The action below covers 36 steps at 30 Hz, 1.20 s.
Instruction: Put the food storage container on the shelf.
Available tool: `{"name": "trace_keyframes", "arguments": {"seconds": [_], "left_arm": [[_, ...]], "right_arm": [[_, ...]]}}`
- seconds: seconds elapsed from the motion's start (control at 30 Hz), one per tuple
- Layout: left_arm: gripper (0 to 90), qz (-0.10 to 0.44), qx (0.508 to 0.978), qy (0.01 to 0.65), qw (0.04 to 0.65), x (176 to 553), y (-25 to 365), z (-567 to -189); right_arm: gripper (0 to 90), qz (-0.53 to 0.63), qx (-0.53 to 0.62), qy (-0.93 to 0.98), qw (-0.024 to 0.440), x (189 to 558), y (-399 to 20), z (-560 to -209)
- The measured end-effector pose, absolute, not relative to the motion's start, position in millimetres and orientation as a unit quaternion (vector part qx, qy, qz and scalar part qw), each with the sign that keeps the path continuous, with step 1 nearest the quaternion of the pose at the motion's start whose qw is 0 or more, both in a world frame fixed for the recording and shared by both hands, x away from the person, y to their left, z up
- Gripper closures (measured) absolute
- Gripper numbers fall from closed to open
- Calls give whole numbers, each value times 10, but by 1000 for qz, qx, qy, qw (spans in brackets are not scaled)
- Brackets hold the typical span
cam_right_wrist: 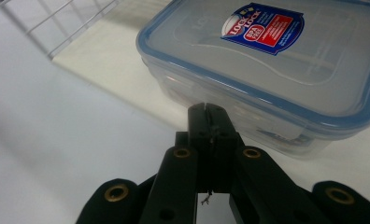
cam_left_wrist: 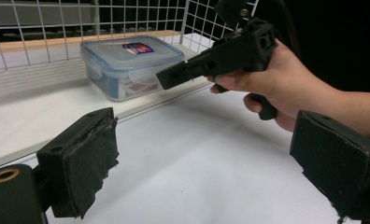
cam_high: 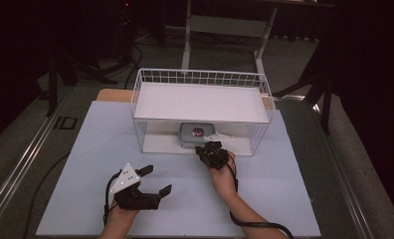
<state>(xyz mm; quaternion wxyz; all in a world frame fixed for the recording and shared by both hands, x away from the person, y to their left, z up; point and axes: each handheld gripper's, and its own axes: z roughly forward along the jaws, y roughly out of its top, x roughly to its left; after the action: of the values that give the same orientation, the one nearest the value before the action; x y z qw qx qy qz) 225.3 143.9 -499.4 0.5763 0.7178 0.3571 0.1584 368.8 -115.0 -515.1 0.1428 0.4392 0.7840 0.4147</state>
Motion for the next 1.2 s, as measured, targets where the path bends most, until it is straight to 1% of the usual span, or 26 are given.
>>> {"name": "trace_keyframes", "arguments": {"seconds": [0.3, 0.53, 0.7, 0.8, 0.9, 1.07, 1.17, 1.2], "left_arm": [[85, 154, 722, 351, 576, 2242, 1429, -4983], [85, 152, 722, 352, 576, 2242, 1441, -4996], [85, 150, 722, 351, 576, 2245, 1434, -5002], [85, 151, 722, 351, 576, 2239, 1430, -5002], [85, 153, 722, 351, 576, 2236, 1432, -4999], [85, 155, 723, 351, 575, 2236, 1435, -4994], [85, 156, 728, 348, 569, 2234, 1432, -5003], [85, 157, 729, 349, 568, 2236, 1435, -5008]], "right_arm": [[900, 416, 458, 771, 151, 3902, -1138, -5169], [900, 413, 477, 762, 144, 4002, -1117, -5203], [900, 416, 476, 760, 153, 4079, -1107, -5198], [900, 413, 483, 758, 146, 4113, -1115, -5204], [900, 415, 478, 760, 151, 4105, -1111, -5213], [899, 422, 469, 763, 144, 4041, -1077, -5178], [879, 425, 464, 764, 143, 3967, -1063, -5167], [855, 428, 459, 765, 142, 3950, -1065, -5171]]}}
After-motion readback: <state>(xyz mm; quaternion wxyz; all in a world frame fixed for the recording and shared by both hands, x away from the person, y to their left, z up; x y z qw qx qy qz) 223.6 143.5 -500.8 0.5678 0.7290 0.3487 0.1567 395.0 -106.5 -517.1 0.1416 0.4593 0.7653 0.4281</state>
